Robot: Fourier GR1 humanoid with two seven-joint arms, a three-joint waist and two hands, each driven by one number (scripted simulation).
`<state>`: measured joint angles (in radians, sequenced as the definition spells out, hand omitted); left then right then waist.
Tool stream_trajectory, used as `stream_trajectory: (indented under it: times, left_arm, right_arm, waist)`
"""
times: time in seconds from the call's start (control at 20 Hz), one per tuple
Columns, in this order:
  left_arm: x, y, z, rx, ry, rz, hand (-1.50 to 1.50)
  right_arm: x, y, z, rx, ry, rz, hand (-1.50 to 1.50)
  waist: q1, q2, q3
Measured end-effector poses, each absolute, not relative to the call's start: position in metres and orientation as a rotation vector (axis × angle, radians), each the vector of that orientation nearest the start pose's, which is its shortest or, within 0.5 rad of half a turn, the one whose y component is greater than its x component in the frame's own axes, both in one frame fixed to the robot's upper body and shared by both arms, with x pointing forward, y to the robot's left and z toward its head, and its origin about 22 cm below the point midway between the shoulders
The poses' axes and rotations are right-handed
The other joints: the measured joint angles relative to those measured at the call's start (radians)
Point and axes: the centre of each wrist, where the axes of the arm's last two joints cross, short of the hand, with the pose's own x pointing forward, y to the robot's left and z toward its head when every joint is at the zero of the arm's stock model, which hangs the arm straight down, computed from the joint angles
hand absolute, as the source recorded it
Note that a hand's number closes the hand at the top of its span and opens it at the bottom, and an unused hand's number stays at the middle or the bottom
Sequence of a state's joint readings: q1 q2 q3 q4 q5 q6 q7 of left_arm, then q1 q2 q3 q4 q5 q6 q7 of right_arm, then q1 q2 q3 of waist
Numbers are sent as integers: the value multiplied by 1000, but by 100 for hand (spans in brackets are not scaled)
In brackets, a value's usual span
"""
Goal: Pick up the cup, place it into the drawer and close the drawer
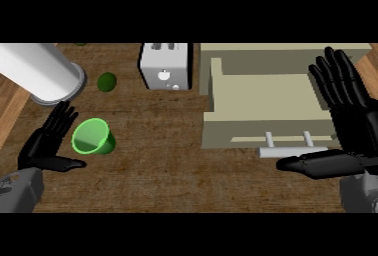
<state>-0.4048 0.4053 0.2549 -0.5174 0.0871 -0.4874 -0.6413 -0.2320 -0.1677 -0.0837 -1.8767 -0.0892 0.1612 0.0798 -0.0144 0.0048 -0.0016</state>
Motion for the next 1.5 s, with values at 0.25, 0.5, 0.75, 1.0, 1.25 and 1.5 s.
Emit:
stream_trajectory:
  times: [0.25,0.5,0.75,1.0,1.25,1.5]
  left_arm:
    - [277,404,-87,-77,-1579,-68,-150]
    - [266,403,-100,-44,-1571,-56,-150]
    - [268,389,-108,-41,-1591,-51,-150]
    - [270,381,-112,-48,-1607,-51,-150]
    - [270,372,-117,-61,-1613,-70,-150]
    - [277,366,-116,-87,-1621,-66,-150]
  right_arm:
    - [272,-251,144,64,-2009,265,-150]
    - [273,-253,141,75,-2011,269,-150]
    - [273,-250,147,84,-2013,269,-150]
    - [276,-246,157,85,-2010,274,-150]
    - [276,-252,156,85,-2009,282,-150]
    - [276,-252,153,89,-2009,289,-150]
  waist:
    - [-7,4,-1]
    - [-15,8,-3]
    - [-20,9,-4]
    - [-24,12,-5]
    - [-28,13,-5]
    - [-30,14,-5]
